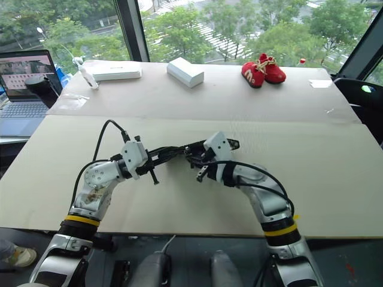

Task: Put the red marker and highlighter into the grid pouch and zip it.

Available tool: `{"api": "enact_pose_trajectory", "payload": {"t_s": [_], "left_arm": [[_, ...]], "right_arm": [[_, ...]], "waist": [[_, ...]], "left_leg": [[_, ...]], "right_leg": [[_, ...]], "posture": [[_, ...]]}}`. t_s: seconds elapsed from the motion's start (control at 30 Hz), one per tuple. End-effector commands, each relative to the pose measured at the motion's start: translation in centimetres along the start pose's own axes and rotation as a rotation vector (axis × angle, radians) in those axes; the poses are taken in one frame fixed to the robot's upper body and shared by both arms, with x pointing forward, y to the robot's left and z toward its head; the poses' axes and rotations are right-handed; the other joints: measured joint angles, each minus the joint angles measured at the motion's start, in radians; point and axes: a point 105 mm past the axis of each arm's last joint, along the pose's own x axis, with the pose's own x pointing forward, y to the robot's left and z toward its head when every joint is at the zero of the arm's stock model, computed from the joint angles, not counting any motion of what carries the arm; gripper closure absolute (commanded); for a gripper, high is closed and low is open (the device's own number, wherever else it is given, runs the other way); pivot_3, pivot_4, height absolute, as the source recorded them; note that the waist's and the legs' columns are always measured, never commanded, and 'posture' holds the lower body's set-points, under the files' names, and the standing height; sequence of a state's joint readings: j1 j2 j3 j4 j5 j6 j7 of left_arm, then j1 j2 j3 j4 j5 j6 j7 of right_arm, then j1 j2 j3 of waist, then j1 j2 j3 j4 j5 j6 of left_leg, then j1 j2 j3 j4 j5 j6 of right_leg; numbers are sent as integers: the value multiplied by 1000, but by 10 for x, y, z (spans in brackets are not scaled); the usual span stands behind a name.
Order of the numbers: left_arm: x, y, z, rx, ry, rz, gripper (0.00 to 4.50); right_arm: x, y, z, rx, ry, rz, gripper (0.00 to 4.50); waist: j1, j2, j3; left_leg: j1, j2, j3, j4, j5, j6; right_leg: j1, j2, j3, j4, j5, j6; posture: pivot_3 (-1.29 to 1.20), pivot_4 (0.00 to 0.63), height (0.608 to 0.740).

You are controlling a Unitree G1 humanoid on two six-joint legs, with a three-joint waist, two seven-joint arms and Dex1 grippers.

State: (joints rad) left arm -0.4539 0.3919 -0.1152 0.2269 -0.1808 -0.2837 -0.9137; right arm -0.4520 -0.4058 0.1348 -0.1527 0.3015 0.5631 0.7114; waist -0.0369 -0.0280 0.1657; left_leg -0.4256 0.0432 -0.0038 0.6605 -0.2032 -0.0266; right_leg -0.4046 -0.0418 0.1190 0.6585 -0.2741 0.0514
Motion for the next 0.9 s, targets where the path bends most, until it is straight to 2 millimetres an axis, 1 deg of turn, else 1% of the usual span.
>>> {"api": "enact_pose_trajectory", "payload": {"t_s": [0.03, 0.17, 0.3, 0.4, 0.47, 0.53, 0.67, 0.73, 0.8, 0.83, 0.9], "left_arm": [[-2, 9, 10, 36, -29, 28, 4500], [-2, 9, 9, 35, -28, 24, 4500], [-2, 9, 9, 35, -29, 22, 4500], [-3, 9, 9, 36, -28, 21, 4500], [-3, 9, 9, 37, -26, 20, 4500], [-3, 9, 9, 38, -25, 20, 4500], [-4, 9, 9, 40, -24, 19, 4500], [-4, 9, 9, 40, -24, 17, 4500], [-3, 9, 9, 40, -25, 15, 4500], [-3, 9, 9, 40, -26, 14, 4500], [-2, 8, 9, 40, -27, 14, 4500]], "right_arm": [[-36, -33, 9, -80, 10, -123, 4490], [-56, -44, 6, -152, 74, -144, 4490], [-77, -71, -4, -209, 160, -258, 4490], [-98, -99, -11, -242, 226, -384, 4490], [-108, -110, -14, -260, 260, -426, 4490], [-113, -117, -15, -264, 261, -458, 4490], [-111, -116, -18, -256, 251, -447, 4490], [-102, -108, -17, -229, 210, -409, 4490], [-89, -91, -12, -161, 135, -319, 3835], [-84, -81, -10, -137, 107, -273, 3727], [-80, -70, -15, -101, 104, -218, 3091]], "waist": [[0, 0, 0], [-3, 0, 0], [-7, 0, 0], [-6, 0, 0], [-2, 0, 0], [-3, 0, 0], [-5, 0, 0], [-5, 0, 0], [-4, -1, 0], [-4, -1, 0], [-4, 0, 0]], "left_leg": [[0, 0, 0, 0, 0, 0], [0, 0, 0, 0, 0, 0], [0, 0, 0, 0, 0, 0], [0, 0, 0, 0, 0, 0], [0, 0, 1, 0, 0, 0], [0, -1, 1, 0, 0, 0], [0, 0, 1, 0, 0, 0], [0, 0, 1, 0, 0, 0], [0, 0, 0, 0, 0, 0], [0, 0, 0, 0, 0, 0], [0, 0, 0, 0, 0, 0]], "right_leg": [[0, 0, 0, 0, 0, 0], [0, 0, 0, -1, 0, 0], [0, 0, 1, -1, 0, 0], [0, 0, 1, -1, 0, 0], [0, 0, 1, -1, 0, 0], [0, -1, 1, -1, 0, 0], [0, 0, 1, -1, 0, 0], [0, 0, 1, -1, 0, 0], [0, 0, 1, -1, 0, 0], [0, 0, 1, -1, 0, 0], [0, 0, 1, -1, 0, 0]], "posture": [[0, 150, 729], [0, 150, 729], [0, 150, 729], [0, 150, 729], [0, 150, 729], [0, 150, 729], [0, 150, 729], [0, 150, 729], [0, 150, 729], [0, 150, 729], [0, 150, 729]]}}
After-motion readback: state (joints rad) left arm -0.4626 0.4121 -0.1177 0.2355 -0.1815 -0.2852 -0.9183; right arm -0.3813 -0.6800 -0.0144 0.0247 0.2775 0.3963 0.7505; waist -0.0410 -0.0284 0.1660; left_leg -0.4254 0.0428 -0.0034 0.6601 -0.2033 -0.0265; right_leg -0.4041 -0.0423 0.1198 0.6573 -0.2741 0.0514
